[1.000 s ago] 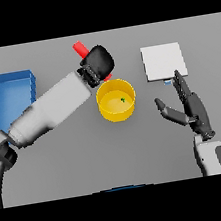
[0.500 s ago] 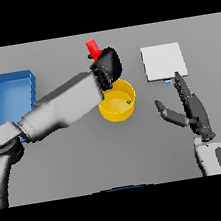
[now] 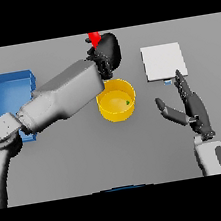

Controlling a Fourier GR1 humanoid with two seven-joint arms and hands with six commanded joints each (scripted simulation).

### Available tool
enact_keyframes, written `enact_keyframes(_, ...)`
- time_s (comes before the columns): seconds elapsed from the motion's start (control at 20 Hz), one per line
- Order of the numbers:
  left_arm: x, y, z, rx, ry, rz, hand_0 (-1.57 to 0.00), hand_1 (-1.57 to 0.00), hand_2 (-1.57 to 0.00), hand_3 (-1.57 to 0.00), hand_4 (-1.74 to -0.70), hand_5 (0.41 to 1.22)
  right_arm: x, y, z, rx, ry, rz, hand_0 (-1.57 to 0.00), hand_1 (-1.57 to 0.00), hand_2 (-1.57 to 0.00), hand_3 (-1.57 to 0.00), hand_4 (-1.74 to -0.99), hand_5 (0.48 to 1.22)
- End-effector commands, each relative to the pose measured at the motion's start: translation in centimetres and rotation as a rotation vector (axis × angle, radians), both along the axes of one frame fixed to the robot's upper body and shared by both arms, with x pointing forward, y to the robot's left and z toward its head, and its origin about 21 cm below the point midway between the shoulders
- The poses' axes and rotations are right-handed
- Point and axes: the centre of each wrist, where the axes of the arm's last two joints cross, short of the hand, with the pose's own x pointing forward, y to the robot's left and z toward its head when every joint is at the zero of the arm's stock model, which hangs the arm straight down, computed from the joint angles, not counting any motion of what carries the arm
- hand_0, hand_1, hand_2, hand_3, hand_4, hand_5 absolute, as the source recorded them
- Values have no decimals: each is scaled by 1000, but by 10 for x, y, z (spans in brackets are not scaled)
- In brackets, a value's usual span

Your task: Pick up the red beaker and tilt it to pour out 1 green nut into yellow bowl. Pick up the yellow bowl and place it on the metallic measuring scale.

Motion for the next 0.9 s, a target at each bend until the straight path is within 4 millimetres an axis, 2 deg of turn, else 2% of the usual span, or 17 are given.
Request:
enact_keyframes(0.0,3,0,13,-32,-19,-4,-1571,-1571,-1571,-1571,-1738,1159,0,2,-2,-1,-2,1,1,1,1,1,-1222,590)
enact_keyframes(0.05,7,1,23,-48,-46,-4,-1571,-1571,-1571,-1571,-1738,1171,-1,5,-2,7,-17,8,1,1,1,1,-1219,595)
enact_keyframes(0.1,13,4,39,-85,-73,-2,-1571,-1390,-1379,-1571,-1686,1181,0,4,-1,1,-28,12,1,1,1,1,-1219,601)
enact_keyframes(0.15,16,6,50,-116,-95,-15,-1571,-1269,-1251,-1571,-1644,1189,-1,2,0,6,-28,19,1,1,1,1,-1222,609)
enact_keyframes(0.2,22,12,70,-139,-141,-1,-1571,-1330,-1315,-1359,-1664,1196,0,3,0,15,-29,29,1,1,1,1,-1224,615)
enact_keyframes(0.25,25,13,88,-163,-172,-1,-1571,-1378,-1366,-1212,-1679,1201,2,2,-1,24,-16,27,1,1,1,1,-1231,620)
enact_keyframes(0.35,33,21,127,-229,-230,42,-1571,-1447,-1440,-1341,-1596,1208,3,-1,-2,18,-14,28,1,1,1,1,-1246,631)
enact_keyframes(0.45,45,44,169,-362,-283,149,-1571,-1492,-1487,-1424,-1553,1213,2,-1,-2,16,-25,37,1,1,1,1,-1266,639)
enact_keyframes(0.5,49,50,177,-392,-284,170,-1571,-1508,-1504,-1453,-1537,1214,4,2,-1,22,-18,45,1,1,1,1,-1274,642)
enact_keyframes(0.55,54,67,192,-498,-273,247,-1571,-1520,-1517,-1477,-1578,1216,3,0,0,14,-27,48,1,1,1,1,-1281,644)
enact_keyframes(0.6,62,99,205,-653,-260,364,-1571,-1530,-1528,-1445,-1611,1217,1,0,-1,3,-32,51,1,1,1,1,-1292,645)
enact_keyframes(0.75,75,171,209,-983,-207,564,-1571,-1550,-1549,-1440,-1674,1219,5,1,3,-7,-40,69,1,1,1,1,-1313,652)
enact_keyframes(0.85,79,202,201,-1123,-216,632,-1571,-1558,-1557,-1393,-1698,1220,9,3,3,-26,-49,70,1,1,1,1,-1307,651)
